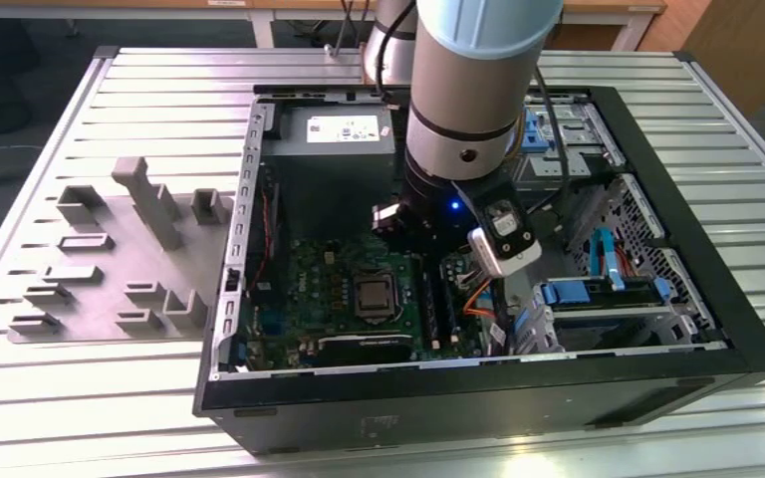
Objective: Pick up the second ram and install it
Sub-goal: 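Insert the second ram into the second slot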
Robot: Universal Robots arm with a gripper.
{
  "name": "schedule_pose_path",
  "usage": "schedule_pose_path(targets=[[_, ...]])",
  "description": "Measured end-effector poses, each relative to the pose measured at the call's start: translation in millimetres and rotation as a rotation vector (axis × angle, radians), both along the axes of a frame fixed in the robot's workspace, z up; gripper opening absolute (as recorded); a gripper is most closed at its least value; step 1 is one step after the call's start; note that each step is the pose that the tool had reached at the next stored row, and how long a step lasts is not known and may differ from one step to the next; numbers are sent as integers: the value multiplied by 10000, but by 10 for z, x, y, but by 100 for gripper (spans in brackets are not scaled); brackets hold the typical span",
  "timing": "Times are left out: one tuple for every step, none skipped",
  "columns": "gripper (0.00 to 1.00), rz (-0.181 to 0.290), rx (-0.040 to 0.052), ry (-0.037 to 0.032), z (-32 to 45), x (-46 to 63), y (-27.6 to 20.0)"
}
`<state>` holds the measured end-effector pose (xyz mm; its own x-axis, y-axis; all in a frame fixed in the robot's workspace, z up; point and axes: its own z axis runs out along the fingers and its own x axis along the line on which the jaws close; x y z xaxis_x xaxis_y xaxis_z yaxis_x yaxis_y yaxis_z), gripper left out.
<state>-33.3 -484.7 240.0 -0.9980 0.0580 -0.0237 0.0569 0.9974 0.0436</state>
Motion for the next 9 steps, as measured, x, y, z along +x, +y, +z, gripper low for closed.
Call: schedule_pose_path(targets=[[19, 0, 2, -1, -1, 0, 0], [19, 0, 3, -1, -1, 0, 1], [19, 0, 4, -1, -1, 0, 1], [19, 0, 3, -1, 0, 0, 0], [19, 0, 2, -1, 1, 0, 0], [19, 0, 1, 0, 1, 0, 0], [18, 0, 1, -1, 1, 0, 0], [18, 0, 2, -1, 1, 0, 0], [11, 0, 1, 0, 2, 0, 0]])
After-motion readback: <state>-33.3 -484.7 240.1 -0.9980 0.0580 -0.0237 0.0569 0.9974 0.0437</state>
